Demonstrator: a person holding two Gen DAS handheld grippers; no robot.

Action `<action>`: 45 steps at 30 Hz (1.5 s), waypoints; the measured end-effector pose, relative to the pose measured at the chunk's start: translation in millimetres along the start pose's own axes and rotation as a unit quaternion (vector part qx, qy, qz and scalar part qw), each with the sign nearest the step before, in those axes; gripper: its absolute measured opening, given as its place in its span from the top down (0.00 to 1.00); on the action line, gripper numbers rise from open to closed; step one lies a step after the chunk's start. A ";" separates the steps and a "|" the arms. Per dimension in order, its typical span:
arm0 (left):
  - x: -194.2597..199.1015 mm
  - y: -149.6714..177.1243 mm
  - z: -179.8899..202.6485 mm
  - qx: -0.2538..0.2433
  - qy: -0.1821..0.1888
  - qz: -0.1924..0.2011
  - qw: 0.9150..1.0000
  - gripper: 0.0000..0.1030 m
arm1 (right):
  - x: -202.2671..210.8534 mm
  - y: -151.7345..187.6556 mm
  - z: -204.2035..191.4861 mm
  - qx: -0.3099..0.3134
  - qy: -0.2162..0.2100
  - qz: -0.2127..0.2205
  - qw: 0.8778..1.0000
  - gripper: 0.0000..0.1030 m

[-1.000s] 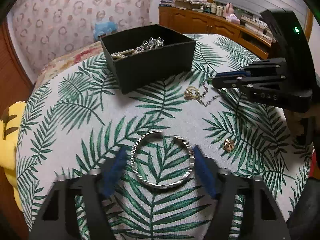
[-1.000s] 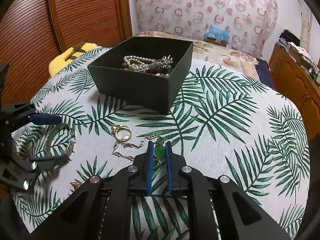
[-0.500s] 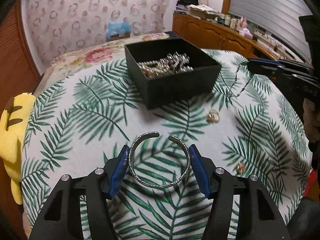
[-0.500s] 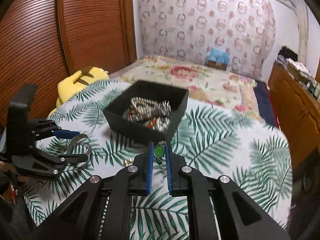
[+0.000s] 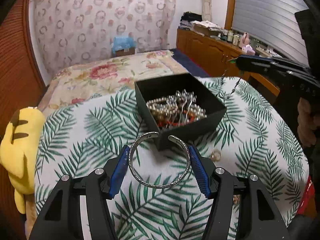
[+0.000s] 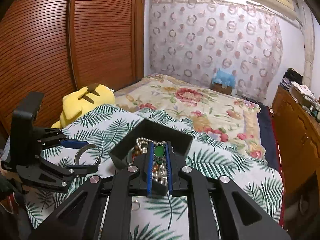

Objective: Organize jewelry
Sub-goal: 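Lower the cuff into the black box with the left gripper while the right drops the pendant in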

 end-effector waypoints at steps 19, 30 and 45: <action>-19.3 -42.2 -5.3 -0.002 0.009 0.019 1.000 0.44 | -53.5 19.0 11.0 -0.043 -0.022 -0.056 0.997 0.70; -46.7 -68.0 11.7 -0.030 0.024 0.016 0.999 0.44 | -35.2 41.8 41.9 -0.088 0.017 -0.053 0.995 0.70; -74.7 -68.5 19.8 -0.035 0.029 -0.008 0.999 0.44 | -20.6 76.1 46.3 -0.110 0.026 -0.066 0.991 0.70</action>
Point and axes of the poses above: each gripper's, at about its wrist camera, not at the fingertips, and x roughly against the way its jaws point, z to its right, y to its underside, the point moved 4 cm from there along -x, roughly the way its jaws point, and after that the axes turned 1 degree about y, right-handed, at the moved point
